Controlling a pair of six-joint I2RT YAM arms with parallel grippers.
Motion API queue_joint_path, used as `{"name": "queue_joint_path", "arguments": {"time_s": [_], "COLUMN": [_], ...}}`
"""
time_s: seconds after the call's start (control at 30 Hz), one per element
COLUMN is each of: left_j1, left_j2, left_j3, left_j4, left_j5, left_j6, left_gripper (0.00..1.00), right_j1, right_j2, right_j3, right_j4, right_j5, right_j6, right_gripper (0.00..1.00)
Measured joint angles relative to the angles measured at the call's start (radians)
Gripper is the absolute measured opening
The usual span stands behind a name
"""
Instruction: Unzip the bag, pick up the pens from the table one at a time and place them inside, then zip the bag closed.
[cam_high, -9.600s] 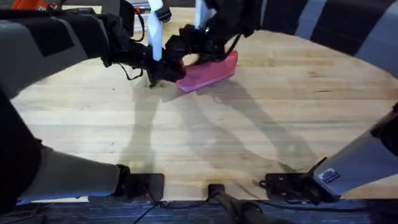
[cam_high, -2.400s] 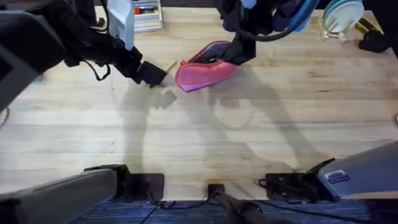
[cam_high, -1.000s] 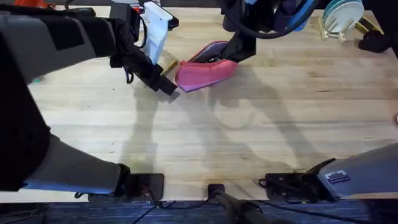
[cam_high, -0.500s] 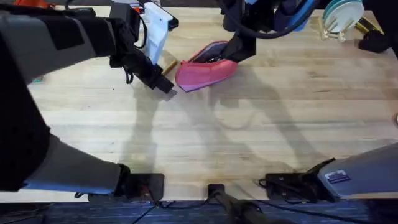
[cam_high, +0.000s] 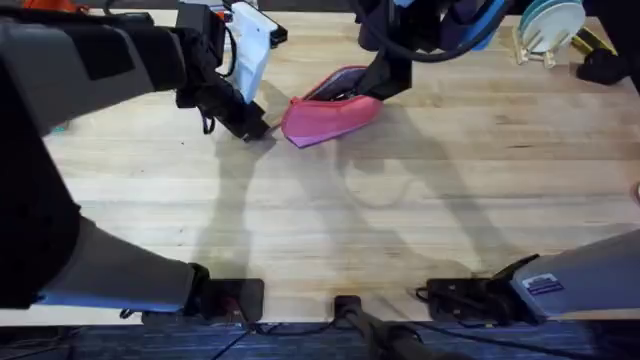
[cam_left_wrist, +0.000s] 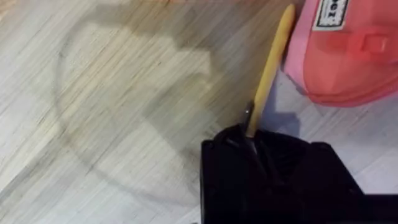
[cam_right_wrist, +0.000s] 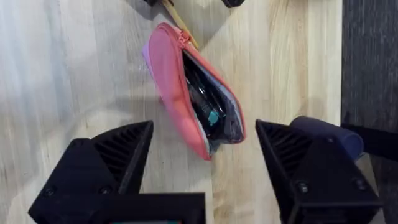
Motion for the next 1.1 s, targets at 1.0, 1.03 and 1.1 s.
{"name": "queue_joint_path", "arguments": {"time_s": [1.0, 1.03, 1.1], "left_j1": [0.000, 0.000, 0.000], "left_j2": [-0.024, -0.033, -0.095], "left_j3": [0.203, 0.213, 0.249], "left_j4": [-0.125, -0.128, -0.127], "left_j5": [-0.017, -0.017, -0.013], "left_j6": [-0.042, -0.045, -0.060], "left_gripper": [0.042, 0.043, 0.043], "right_j1": [0.000, 0.000, 0.000], "right_j2": [0.000, 0.000, 0.000], "right_j3": [0.000, 0.000, 0.000], "right_j4": [0.000, 0.000, 0.000], "right_j5": [0.000, 0.000, 0.000], "right_j6": [0.050, 0.057, 0.103], "right_gripper": [0.995, 0.995, 0.995]}}
